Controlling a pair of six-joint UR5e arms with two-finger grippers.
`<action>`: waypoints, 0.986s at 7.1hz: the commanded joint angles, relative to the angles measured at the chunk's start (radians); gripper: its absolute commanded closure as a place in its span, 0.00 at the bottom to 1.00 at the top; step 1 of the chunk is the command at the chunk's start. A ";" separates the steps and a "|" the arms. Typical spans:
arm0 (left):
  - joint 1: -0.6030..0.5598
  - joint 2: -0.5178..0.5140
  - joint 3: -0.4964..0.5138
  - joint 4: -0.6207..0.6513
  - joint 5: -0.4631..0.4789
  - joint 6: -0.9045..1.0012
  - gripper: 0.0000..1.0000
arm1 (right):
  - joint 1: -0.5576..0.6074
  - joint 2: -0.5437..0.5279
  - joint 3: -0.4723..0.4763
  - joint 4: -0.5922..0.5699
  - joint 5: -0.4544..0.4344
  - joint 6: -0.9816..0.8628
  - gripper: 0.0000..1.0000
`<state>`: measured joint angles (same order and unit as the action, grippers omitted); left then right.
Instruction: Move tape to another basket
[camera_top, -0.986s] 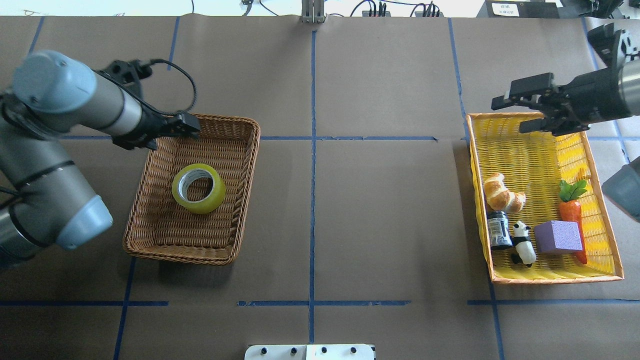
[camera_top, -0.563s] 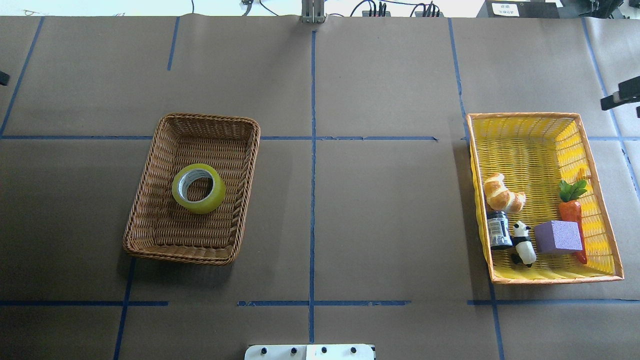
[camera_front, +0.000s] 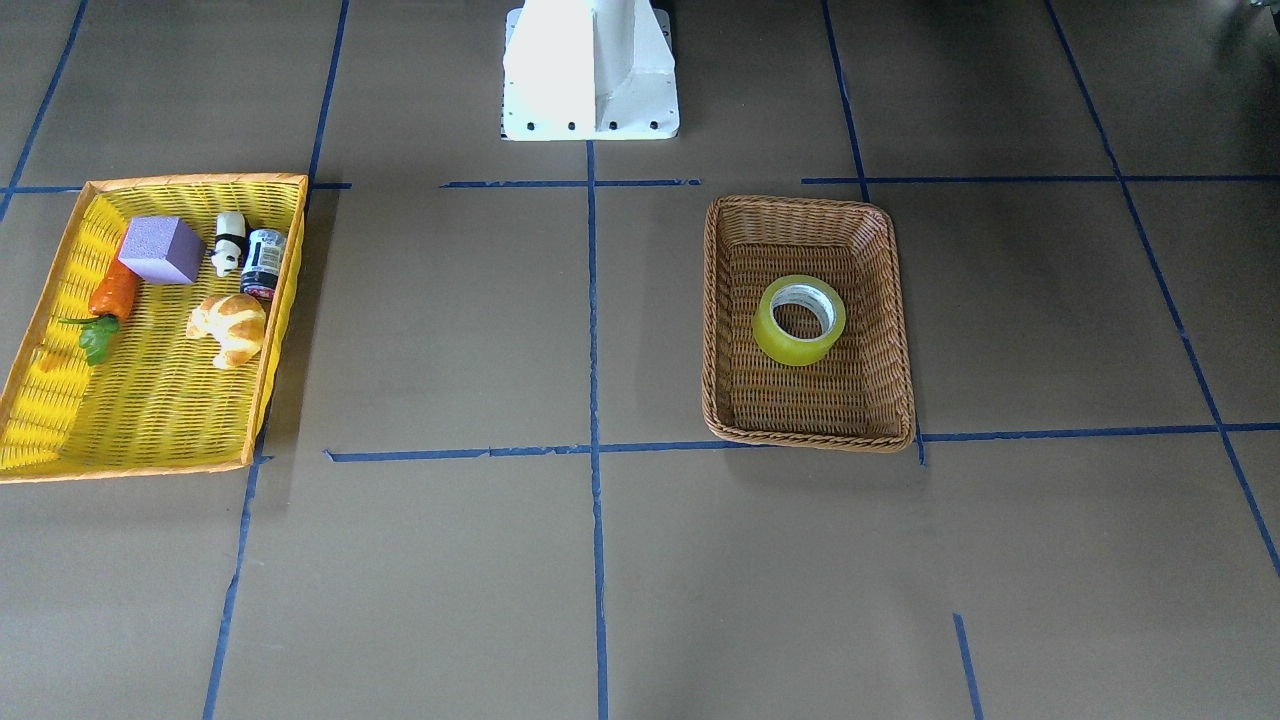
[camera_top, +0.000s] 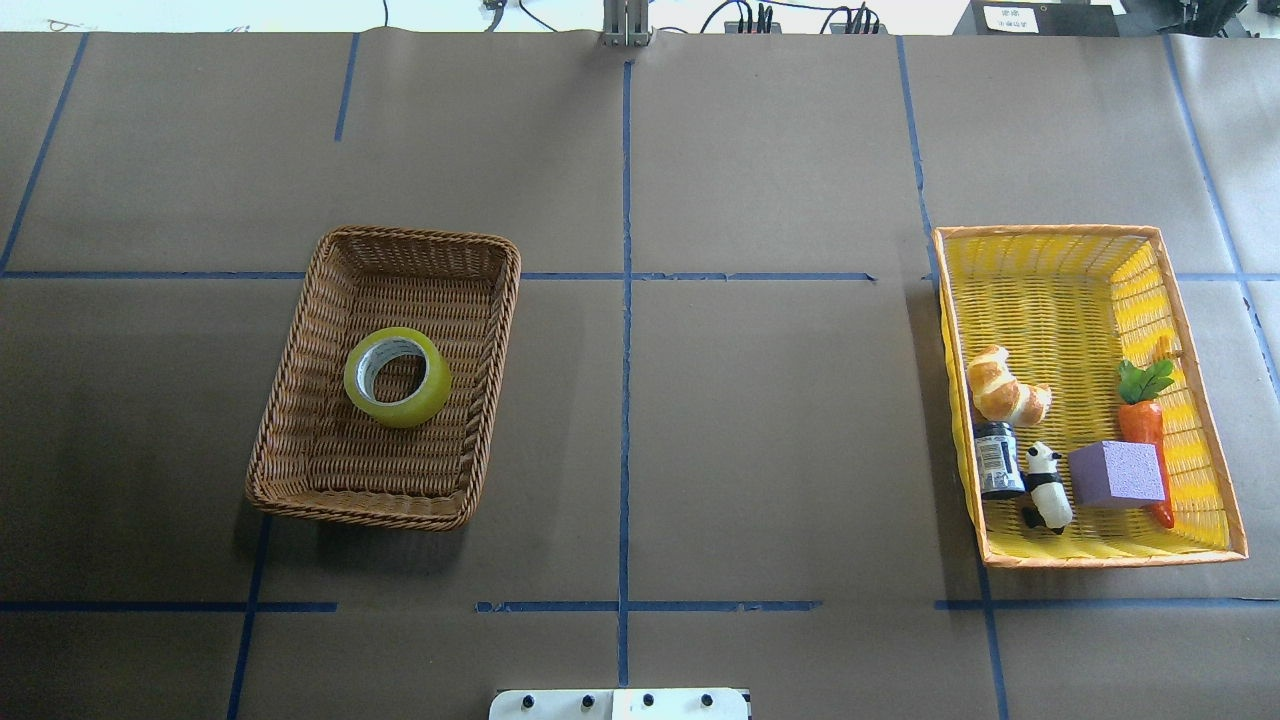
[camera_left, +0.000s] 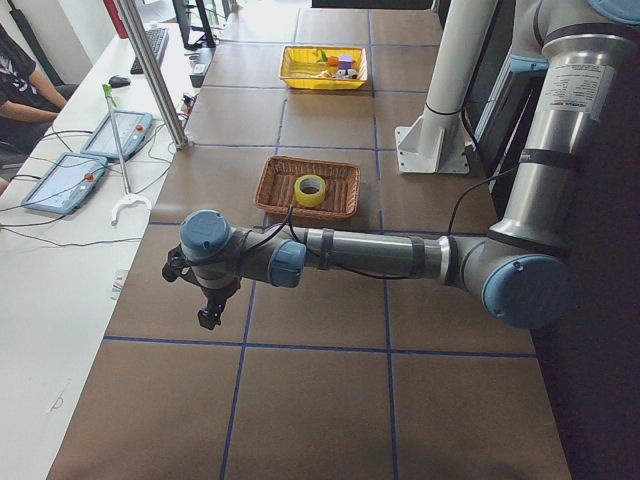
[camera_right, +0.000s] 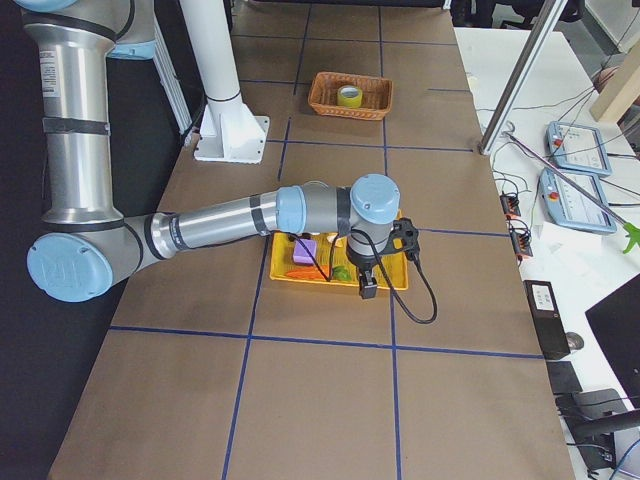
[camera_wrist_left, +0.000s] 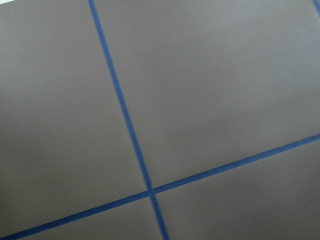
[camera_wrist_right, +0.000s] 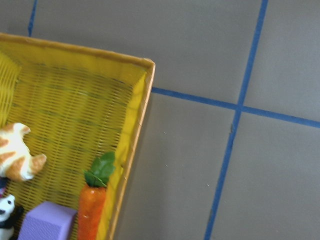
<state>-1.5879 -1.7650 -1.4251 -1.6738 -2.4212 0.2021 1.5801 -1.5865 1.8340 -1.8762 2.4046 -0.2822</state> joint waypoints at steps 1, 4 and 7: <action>-0.009 -0.004 0.002 0.101 -0.004 0.010 0.00 | 0.014 -0.047 -0.068 -0.047 -0.016 -0.080 0.00; 0.002 -0.024 -0.116 0.359 0.019 0.022 0.00 | 0.009 -0.076 -0.122 0.061 -0.004 -0.068 0.00; -0.013 0.111 -0.256 0.423 0.089 0.144 0.00 | 0.009 -0.081 -0.136 0.063 -0.004 -0.069 0.00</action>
<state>-1.5914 -1.7151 -1.6241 -1.2998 -2.3610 0.2823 1.5893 -1.6651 1.7078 -1.8141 2.3999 -0.3508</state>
